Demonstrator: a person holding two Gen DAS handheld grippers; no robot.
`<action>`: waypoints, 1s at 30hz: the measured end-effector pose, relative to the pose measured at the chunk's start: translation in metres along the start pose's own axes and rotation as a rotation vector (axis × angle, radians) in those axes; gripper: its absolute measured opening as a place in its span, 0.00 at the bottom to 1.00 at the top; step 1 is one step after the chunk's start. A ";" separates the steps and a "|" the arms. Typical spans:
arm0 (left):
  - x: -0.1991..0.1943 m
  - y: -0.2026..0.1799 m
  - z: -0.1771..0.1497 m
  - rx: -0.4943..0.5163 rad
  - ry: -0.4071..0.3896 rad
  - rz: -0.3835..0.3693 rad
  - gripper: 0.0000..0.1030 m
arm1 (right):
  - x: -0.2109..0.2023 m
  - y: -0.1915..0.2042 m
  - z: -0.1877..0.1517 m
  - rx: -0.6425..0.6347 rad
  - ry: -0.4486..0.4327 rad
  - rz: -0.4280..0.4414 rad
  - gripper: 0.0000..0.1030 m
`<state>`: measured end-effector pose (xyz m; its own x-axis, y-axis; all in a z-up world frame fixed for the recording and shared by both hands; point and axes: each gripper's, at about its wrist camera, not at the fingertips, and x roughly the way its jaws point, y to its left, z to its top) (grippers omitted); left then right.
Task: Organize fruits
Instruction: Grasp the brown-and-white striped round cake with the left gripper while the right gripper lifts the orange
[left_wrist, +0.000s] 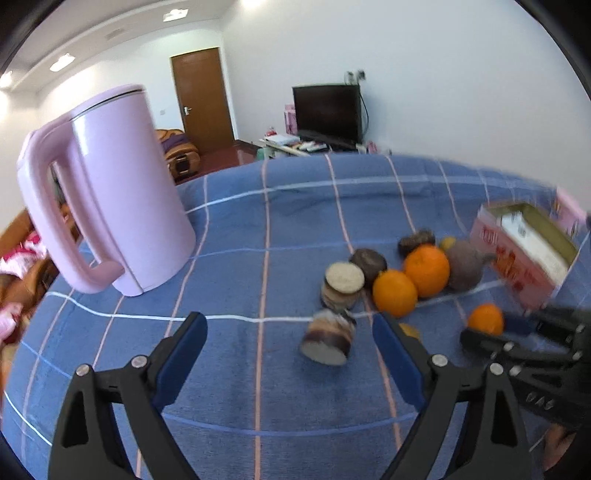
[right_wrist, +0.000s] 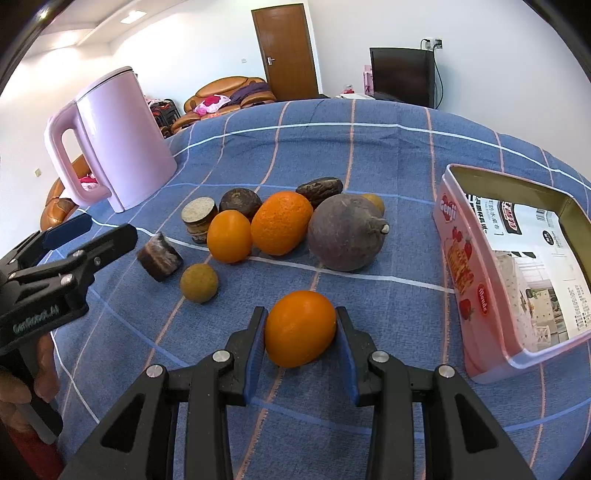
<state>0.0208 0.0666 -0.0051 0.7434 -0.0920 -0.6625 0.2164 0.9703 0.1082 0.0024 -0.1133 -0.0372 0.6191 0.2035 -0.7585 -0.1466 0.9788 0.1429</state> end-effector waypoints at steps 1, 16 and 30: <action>0.004 -0.005 -0.001 0.026 0.019 0.010 0.86 | 0.000 0.000 0.000 0.000 0.000 0.000 0.37; 0.050 -0.002 -0.004 -0.067 0.162 -0.053 0.36 | -0.003 0.000 -0.001 -0.004 -0.016 0.008 0.37; 0.000 -0.012 0.001 -0.227 -0.099 -0.131 0.35 | -0.051 -0.026 0.014 0.017 -0.220 0.047 0.37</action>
<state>0.0186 0.0548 -0.0056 0.7789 -0.2300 -0.5834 0.1754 0.9731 -0.1495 -0.0150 -0.1486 0.0069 0.7655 0.2475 -0.5939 -0.1677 0.9679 0.1872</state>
